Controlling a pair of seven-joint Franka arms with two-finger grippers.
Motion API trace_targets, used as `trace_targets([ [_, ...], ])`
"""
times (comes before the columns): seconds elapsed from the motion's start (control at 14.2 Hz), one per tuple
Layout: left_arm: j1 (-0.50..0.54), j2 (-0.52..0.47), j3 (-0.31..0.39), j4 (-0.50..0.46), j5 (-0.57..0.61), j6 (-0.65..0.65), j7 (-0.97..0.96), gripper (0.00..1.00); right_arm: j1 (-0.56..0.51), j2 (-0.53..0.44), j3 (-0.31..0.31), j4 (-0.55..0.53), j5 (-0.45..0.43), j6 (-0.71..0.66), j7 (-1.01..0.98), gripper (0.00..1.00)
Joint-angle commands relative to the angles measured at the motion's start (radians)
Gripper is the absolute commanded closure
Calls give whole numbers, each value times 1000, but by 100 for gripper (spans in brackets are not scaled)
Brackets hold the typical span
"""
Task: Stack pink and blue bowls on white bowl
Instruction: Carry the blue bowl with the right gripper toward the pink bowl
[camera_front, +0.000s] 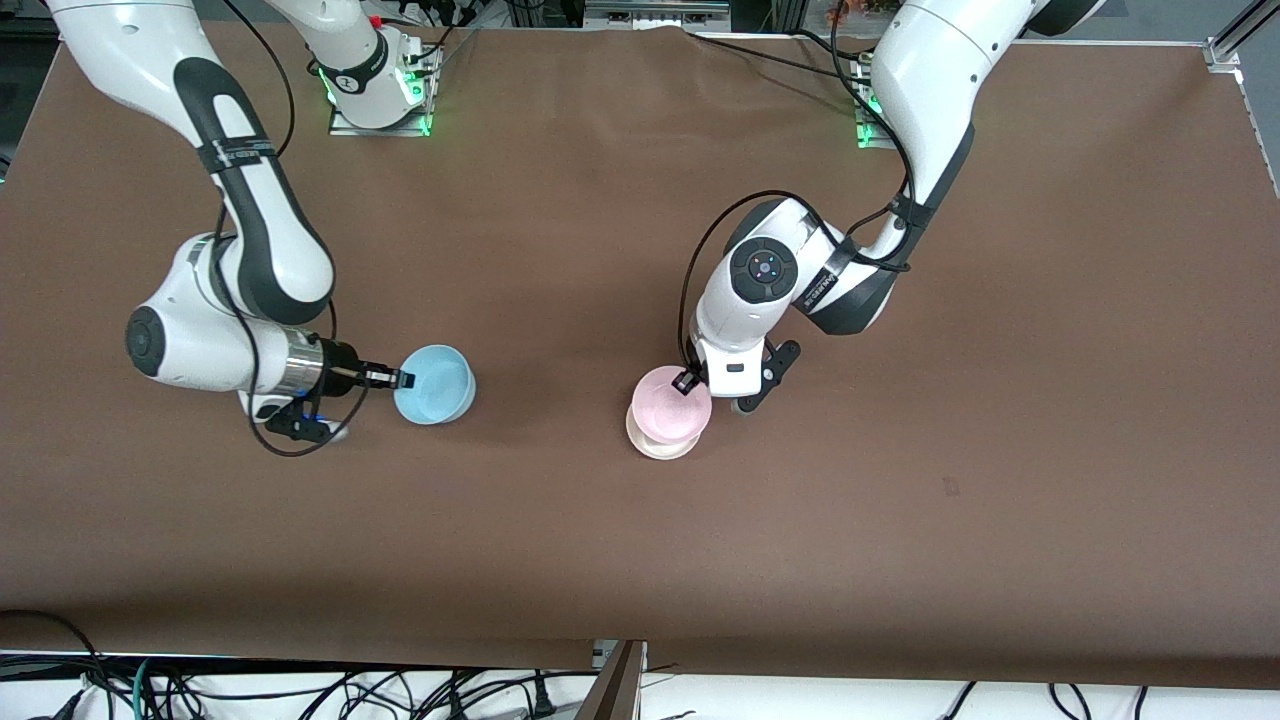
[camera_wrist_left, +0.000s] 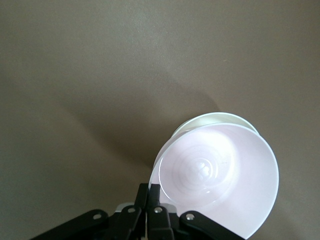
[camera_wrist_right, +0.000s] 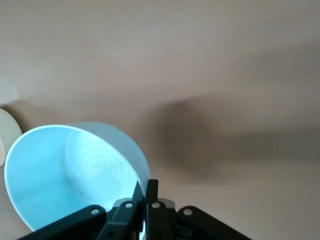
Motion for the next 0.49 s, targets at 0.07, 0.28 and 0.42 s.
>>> trace_targets([
  [0.07, -22, 41, 12, 69, 16, -7, -43, 100, 34, 38, -3, 65, 16, -4, 58, 100],
  [0.28, -28, 60, 15, 88, 17, -6, -48, 100, 35, 38, -3, 65, 17, -4, 60, 100],
  [0.42, -31, 73, 18, 103, 17, -6, -49, 100, 42, 42, -3, 68, 17, -3, 60, 100],
])
